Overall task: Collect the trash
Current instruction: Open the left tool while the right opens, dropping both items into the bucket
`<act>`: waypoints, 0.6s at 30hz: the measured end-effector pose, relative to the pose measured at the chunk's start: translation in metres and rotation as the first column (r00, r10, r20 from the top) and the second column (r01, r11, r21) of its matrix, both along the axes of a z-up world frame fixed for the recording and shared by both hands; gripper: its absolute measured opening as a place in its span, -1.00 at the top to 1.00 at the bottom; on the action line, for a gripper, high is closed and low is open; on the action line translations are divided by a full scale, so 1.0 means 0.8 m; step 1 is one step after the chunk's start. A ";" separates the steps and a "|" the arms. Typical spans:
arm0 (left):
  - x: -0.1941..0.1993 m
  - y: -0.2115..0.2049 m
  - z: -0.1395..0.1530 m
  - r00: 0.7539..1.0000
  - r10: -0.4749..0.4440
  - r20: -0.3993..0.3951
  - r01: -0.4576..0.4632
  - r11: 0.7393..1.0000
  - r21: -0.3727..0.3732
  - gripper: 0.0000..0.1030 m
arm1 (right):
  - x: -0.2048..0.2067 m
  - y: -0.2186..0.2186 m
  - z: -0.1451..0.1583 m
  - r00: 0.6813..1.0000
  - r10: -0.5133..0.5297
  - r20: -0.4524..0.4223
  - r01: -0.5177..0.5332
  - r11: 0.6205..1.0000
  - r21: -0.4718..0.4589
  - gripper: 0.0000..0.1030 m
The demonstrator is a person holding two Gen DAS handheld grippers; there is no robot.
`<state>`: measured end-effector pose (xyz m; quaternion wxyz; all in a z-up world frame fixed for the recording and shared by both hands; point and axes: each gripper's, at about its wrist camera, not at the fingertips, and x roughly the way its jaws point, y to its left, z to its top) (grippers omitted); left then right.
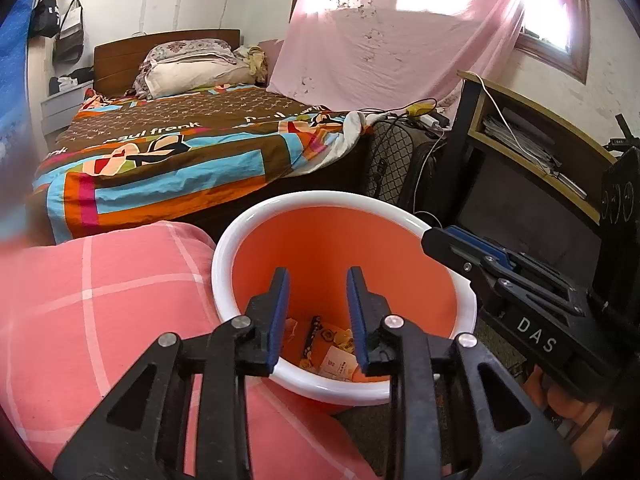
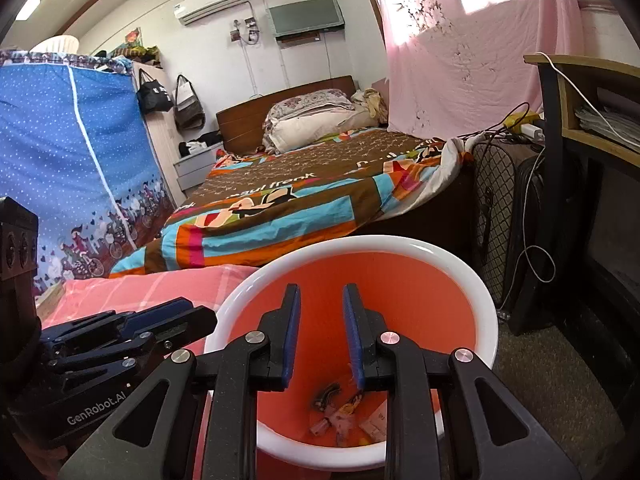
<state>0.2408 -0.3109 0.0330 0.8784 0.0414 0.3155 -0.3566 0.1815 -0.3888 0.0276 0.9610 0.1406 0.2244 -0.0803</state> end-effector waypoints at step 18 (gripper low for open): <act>0.007 0.025 0.008 0.997 0.079 0.011 -0.079 0.997 -0.014 -0.11 | -0.001 0.006 0.001 1.000 -0.003 0.013 0.003 1.000 0.001 0.31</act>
